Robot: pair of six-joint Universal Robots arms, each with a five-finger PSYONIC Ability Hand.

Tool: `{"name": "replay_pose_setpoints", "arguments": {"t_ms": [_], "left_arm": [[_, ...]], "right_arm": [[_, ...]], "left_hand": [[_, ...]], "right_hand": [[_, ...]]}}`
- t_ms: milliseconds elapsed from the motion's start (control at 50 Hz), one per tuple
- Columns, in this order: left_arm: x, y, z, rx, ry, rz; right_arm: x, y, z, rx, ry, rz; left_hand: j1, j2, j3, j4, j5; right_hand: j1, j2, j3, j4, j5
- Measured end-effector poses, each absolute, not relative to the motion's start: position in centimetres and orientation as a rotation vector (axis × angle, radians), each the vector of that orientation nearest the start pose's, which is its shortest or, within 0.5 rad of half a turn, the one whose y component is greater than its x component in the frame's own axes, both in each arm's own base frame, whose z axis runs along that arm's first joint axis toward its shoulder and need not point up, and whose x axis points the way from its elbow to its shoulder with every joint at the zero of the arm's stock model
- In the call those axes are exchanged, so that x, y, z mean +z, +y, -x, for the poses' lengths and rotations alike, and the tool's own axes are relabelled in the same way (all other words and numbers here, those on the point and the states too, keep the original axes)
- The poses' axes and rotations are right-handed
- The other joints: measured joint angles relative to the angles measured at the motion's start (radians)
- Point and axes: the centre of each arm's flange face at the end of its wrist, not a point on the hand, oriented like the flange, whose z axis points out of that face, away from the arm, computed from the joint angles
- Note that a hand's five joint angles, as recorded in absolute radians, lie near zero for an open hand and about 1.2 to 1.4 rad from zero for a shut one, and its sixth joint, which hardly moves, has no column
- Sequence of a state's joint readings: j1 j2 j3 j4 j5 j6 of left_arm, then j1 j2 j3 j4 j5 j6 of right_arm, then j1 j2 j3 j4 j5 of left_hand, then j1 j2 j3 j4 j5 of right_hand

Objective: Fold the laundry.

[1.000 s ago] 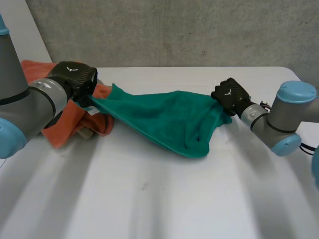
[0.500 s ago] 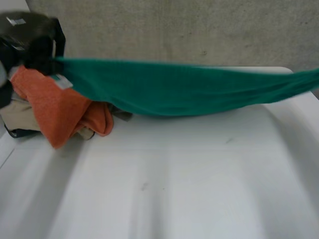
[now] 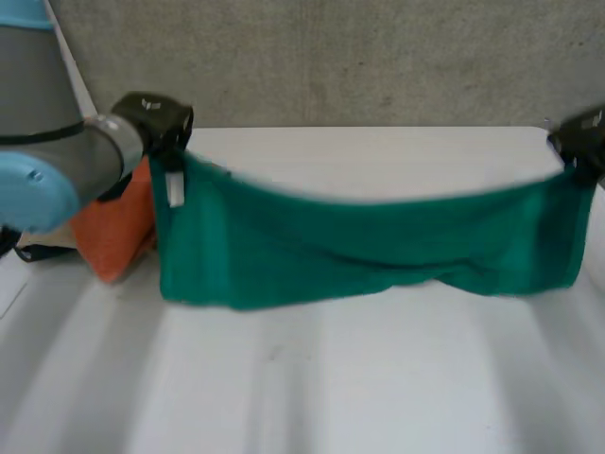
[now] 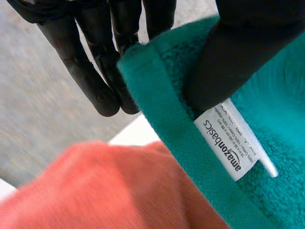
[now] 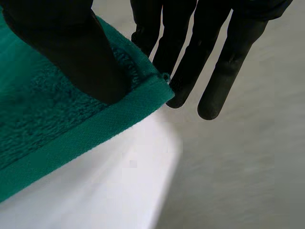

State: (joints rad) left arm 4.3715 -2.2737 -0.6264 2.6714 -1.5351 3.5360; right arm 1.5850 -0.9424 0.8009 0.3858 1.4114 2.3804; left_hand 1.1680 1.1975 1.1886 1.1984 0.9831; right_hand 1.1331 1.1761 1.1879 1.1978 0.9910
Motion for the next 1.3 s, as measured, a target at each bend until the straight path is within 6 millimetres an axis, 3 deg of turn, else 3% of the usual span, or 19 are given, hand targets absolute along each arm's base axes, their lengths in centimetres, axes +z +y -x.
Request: {"name": "replay_pose_setpoints", "arguments": {"t_ms": [20,40,100,180,240,300,360,460,540,620,660,680,740,800,920,1000,1120,1200,1300], "left_arm": [[28.5,-36.7,27.3,-1.958,2.268,-0.915],[29.0,-37.4,27.7,-1.998,2.216,-0.915],[34.6,-38.7,28.5,-2.31,1.905,-0.866],[42.6,-38.3,28.3,-2.678,1.441,-0.719],[45.5,-37.8,27.8,-2.804,1.254,-0.636],[46.5,-37.7,27.3,-2.863,1.185,-0.585],[45.4,-38.1,27.2,-2.862,1.23,-0.581],[41.1,-39.2,27.5,-2.799,1.4,-0.616],[36.7,-40.0,27.8,-2.717,1.556,-0.658],[30.4,-40.3,28.3,-2.585,1.769,-0.726],[27.5,-40.0,28.7,-2.514,1.868,-0.765],[26.9,-39.9,28.7,-2.496,1.892,-0.775],[22.5,-38.1,29.4,-2.346,2.06,-0.863],[20.7,-36.2,29.5,-2.218,2.166,-0.93],[19.6,-30.8,28.0,-1.842,2.387,-1.044],[19.9,-26.0,25.6,-1.511,2.539,-1.1],[20.7,-21.0,23.1,-1.243,2.641,-1.186],[21.0,-20.6,23.0,-1.271,2.632,-1.229],[21.2,-23.2,24.4,-1.467,2.555,-1.23]], "right_arm": [[27.7,-42.3,-15.2,-2.128,2.483,1.189],[29.1,-43.6,-15.4,-2.285,2.408,1.107],[33.8,-45.9,-15.6,-2.695,2.107,0.85],[39.5,-46.4,-15.1,-3.057,1.638,0.583],[41.3,-46.0,-14.8,-3.156,1.435,0.51],[41.3,-45.6,-14.7,-3.173,1.362,0.51],[40.2,-45.6,-14.7,-3.139,1.399,0.543],[36.7,-46.0,-14.7,-3.005,1.582,0.623],[33.5,-46.2,-14.8,-2.868,1.724,0.698],[28.5,-46.0,-15.1,-2.643,1.901,0.809],[26.0,-45.6,-15.2,-2.532,1.987,0.856],[25.7,-45.5,-15.2,-2.517,1.999,0.863],[21.4,-44.0,-14.9,-2.304,2.176,0.965],[19.2,-42.3,-14.4,-2.154,2.305,1.06],[17.8,-37.8,-11.9,-1.821,2.568,1.302],[18.4,-33.6,-9.5,-1.498,2.738,1.491],[20.2,-29.8,-7.4,-1.279,2.787,1.698],[20.7,-30.0,-7.2,-1.349,2.773,1.715],[19.9,-32.7,-8.0,-1.553,2.702,1.613]], "left_hand": [[0.0,0.0,0.0,0.0,0.0],[0.0,0.0,0.0,0.0,0.0],[0.0,0.001,0.0,0.0,0.0],[0.0,0.001,0.0,0.0,0.0],[0.0,0.001,0.0,0.0,0.0],[0.0,0.001,0.0,0.0,0.0],[0.0,0.001,0.0,0.0,0.0],[0.0,0.001,0.0,0.0,0.0],[0.0,0.001,0.0,0.0,0.0],[0.0,0.001,0.0,0.0,0.0],[0.0,0.001,0.0,0.0,0.0],[0.0,0.001,0.0,0.0,0.0],[0.0,0.001,0.0,0.0,0.0],[0.0,0.001,0.0,0.0,0.0],[0.0,0.001,0.0,0.0,0.0],[0.0,0.001,0.0,0.0,0.0],[0.0,0.001,0.0,0.0,0.0],[0.0,0.001,0.0,0.0,0.0],[0.0,0.001,0.0,0.0,0.0]], "right_hand": [[0.0,0.0,0.0,0.0,-0.001],[0.0,0.0,0.0,0.0,0.0],[0.0,0.0,0.0,0.0,0.0],[0.0,0.0,0.0,0.0,0.0],[0.0,0.0,0.0,0.0,0.005],[0.0,0.0,0.0,0.0,0.005],[0.0,0.0,0.0,0.0,0.005],[0.0,0.0,0.0,0.0,0.005],[0.0,0.0,0.0,0.0,0.005],[0.0,0.0,0.0,0.0,0.005],[0.0,0.0,0.0,0.0,0.005],[0.0,0.0,0.0,0.0,0.005],[0.0,0.0,0.0,0.0,0.005],[0.0,0.0,0.0,0.0,0.005],[0.0,0.0,0.0,0.0,0.005],[0.0,0.0,0.0,0.0,0.005],[0.0,0.0,0.0,0.0,0.005],[0.0,0.0,0.0,0.0,0.005],[0.0,0.0,0.0,0.0,0.005]]}}
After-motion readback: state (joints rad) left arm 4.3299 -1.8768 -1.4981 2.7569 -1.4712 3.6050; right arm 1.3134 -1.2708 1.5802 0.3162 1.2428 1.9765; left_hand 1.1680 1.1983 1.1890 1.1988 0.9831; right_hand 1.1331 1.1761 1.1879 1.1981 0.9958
